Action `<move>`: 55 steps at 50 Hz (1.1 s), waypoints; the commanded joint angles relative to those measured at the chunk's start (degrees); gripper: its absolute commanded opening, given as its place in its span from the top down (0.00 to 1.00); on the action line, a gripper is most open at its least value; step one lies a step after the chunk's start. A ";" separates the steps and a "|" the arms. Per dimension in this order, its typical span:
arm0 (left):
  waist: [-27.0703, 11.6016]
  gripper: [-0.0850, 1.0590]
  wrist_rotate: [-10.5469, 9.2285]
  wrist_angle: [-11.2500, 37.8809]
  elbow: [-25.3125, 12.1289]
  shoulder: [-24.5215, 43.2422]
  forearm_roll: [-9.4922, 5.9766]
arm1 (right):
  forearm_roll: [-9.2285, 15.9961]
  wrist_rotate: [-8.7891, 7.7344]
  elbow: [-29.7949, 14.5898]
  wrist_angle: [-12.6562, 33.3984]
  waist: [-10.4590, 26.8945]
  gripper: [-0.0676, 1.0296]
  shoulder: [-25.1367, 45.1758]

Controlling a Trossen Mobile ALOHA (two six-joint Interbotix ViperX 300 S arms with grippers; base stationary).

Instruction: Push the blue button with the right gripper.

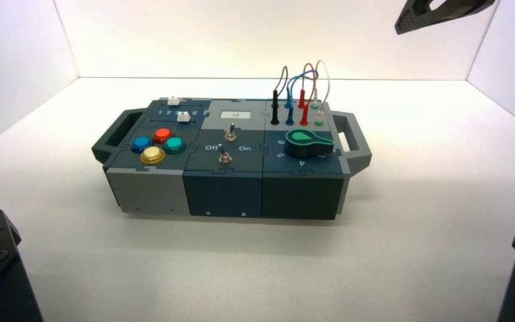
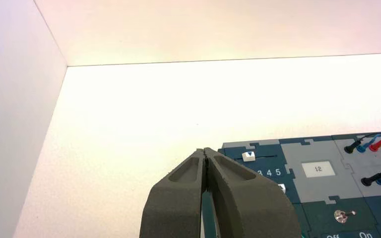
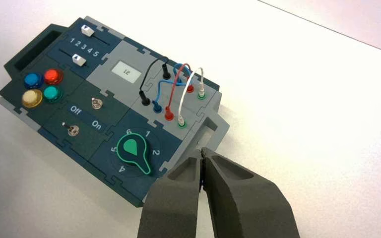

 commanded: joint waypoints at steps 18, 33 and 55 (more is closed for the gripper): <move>1.49 0.95 0.18 -0.70 -1.14 -0.09 0.09 | 0.44 0.00 -1.41 -0.44 0.26 0.96 0.26; 9.84 0.95 0.18 -1.05 -1.58 -2.29 0.00 | 5.36 -0.88 -8.61 1.58 6.06 0.96 11.51; 10.81 0.95 0.18 -0.70 -1.76 -0.88 0.00 | 8.70 -0.97 -29.79 3.34 24.35 0.96 41.31</move>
